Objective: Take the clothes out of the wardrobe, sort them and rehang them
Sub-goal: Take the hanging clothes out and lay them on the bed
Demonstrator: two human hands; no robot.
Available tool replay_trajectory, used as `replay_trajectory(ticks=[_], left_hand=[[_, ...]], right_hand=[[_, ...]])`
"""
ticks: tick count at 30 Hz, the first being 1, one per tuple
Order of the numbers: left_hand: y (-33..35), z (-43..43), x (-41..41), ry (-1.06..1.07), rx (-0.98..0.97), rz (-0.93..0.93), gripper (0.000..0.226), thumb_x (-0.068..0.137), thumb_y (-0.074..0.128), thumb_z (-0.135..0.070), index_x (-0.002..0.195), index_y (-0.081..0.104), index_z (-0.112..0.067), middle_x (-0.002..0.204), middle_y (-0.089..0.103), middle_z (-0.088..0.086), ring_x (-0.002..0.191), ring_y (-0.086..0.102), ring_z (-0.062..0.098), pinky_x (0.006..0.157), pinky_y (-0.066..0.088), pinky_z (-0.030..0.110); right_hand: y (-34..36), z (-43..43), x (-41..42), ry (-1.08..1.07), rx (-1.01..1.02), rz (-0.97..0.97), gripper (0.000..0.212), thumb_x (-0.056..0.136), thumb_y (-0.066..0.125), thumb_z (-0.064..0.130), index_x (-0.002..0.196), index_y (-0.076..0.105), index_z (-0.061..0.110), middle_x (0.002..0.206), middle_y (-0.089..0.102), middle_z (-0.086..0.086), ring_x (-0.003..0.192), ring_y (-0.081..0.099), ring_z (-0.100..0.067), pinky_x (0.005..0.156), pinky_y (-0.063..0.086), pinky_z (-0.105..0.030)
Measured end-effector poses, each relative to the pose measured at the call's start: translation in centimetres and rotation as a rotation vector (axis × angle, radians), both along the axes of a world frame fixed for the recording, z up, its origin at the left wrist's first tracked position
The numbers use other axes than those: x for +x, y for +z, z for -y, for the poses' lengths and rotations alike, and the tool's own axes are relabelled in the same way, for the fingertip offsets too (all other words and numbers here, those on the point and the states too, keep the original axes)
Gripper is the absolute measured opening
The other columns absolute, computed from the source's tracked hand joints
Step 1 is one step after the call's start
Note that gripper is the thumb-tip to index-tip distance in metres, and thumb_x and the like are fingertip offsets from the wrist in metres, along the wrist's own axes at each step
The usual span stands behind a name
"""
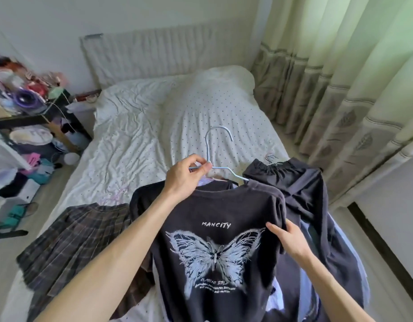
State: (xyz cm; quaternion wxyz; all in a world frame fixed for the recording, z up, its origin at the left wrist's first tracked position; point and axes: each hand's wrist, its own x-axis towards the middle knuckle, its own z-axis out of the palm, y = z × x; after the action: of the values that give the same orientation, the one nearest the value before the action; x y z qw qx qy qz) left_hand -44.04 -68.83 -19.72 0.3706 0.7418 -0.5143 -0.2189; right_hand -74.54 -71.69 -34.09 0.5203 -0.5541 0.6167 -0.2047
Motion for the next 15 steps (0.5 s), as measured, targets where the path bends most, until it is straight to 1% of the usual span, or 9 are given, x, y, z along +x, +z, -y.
replay_trajectory(ticks=[2, 4, 6, 8, 11, 12, 13, 15], left_hand=[[-0.2, 1.8, 1.1, 0.051, 0.008, 0.022, 0.017, 0.09, 0.064, -0.055, 0.083, 0.061, -0.039, 0.085, 0.068, -0.013, 0.085, 0.063, 0.013, 0.08, 0.047, 0.032], [-0.6, 3.6, 2.3, 0.083, 0.046, 0.04, 0.019, 0.092, 0.061, -0.054, 0.093, 0.063, -0.035, 0.098, 0.066, -0.012, 0.095, 0.059, 0.012, 0.088, 0.046, 0.034], [-1.5, 5.5, 3.8, 0.111, 0.066, 0.02, 0.018, 0.094, 0.059, -0.052, 0.096, 0.062, -0.035, 0.101, 0.062, -0.013, 0.097, 0.055, 0.01, 0.094, 0.044, 0.035], [-2.9, 7.6, 5.4, 0.117, 0.074, -0.005, 0.015, 0.096, 0.058, -0.05, 0.097, 0.061, -0.035, 0.102, 0.061, -0.013, 0.1, 0.055, 0.01, 0.099, 0.043, 0.037], [-6.0, 11.1, 8.0, 0.104, 0.08, 0.001, 0.017, 0.098, 0.056, -0.045, 0.103, 0.063, -0.031, 0.101, 0.061, -0.011, 0.109, 0.059, 0.016, 0.098, 0.044, 0.038], [-7.3, 12.4, 8.9, 0.106, 0.092, 0.009, 0.019, 0.099, 0.055, -0.044, 0.106, 0.064, -0.029, 0.101, 0.062, -0.009, 0.11, 0.06, 0.018, 0.096, 0.044, 0.037], [-8.8, 13.7, 9.8, 0.111, 0.111, 0.019, 0.02, 0.099, 0.054, -0.043, 0.108, 0.064, -0.028, 0.101, 0.063, -0.006, 0.11, 0.06, 0.019, 0.094, 0.044, 0.036], [-12.0, 16.3, 11.6, 0.119, 0.155, 0.012, 0.021, 0.1, 0.054, -0.04, 0.111, 0.064, -0.026, 0.106, 0.067, 0.002, 0.109, 0.061, 0.022, 0.091, 0.044, 0.035]], right_hand=[[-0.7, 1.4, 1.2, 0.015, 0.024, -0.015, 0.017, 0.081, 0.075, 0.037, 0.095, 0.071, 0.028, 0.092, 0.076, 0.01, 0.092, 0.07, -0.014, 0.093, 0.054, -0.044], [-1.3, 2.3, 2.6, 0.08, 0.044, -0.034, 0.017, 0.081, 0.076, 0.035, 0.094, 0.07, 0.027, 0.095, 0.075, 0.01, 0.094, 0.07, -0.013, 0.094, 0.054, -0.041], [-1.8, 3.0, 4.0, 0.131, 0.074, -0.066, 0.015, 0.082, 0.075, 0.03, 0.095, 0.068, 0.027, 0.098, 0.074, 0.008, 0.095, 0.068, -0.012, 0.094, 0.052, -0.036], [-2.5, 3.6, 5.4, 0.132, 0.095, -0.083, 0.016, 0.085, 0.073, 0.026, 0.1, 0.066, 0.027, 0.102, 0.074, 0.006, 0.097, 0.068, -0.014, 0.094, 0.051, -0.034], [-4.1, 4.9, 7.3, 0.08, 0.079, -0.104, 0.024, 0.09, 0.067, 0.027, 0.114, 0.06, 0.03, 0.109, 0.071, 0.005, 0.103, 0.065, -0.016, 0.094, 0.048, -0.031], [-4.8, 5.5, 7.9, 0.074, 0.081, -0.127, 0.026, 0.091, 0.066, 0.028, 0.115, 0.059, 0.029, 0.109, 0.07, 0.005, 0.103, 0.065, -0.017, 0.093, 0.047, -0.032], [-5.5, 6.0, 8.6, 0.082, 0.093, -0.148, 0.025, 0.091, 0.066, 0.029, 0.115, 0.057, 0.028, 0.108, 0.069, 0.005, 0.102, 0.064, -0.018, 0.091, 0.047, -0.032], [-7.3, 7.2, 9.9, 0.102, 0.136, -0.207, 0.022, 0.092, 0.063, 0.029, 0.111, 0.054, 0.026, 0.104, 0.068, 0.003, 0.094, 0.065, -0.023, 0.081, 0.049, -0.035]])
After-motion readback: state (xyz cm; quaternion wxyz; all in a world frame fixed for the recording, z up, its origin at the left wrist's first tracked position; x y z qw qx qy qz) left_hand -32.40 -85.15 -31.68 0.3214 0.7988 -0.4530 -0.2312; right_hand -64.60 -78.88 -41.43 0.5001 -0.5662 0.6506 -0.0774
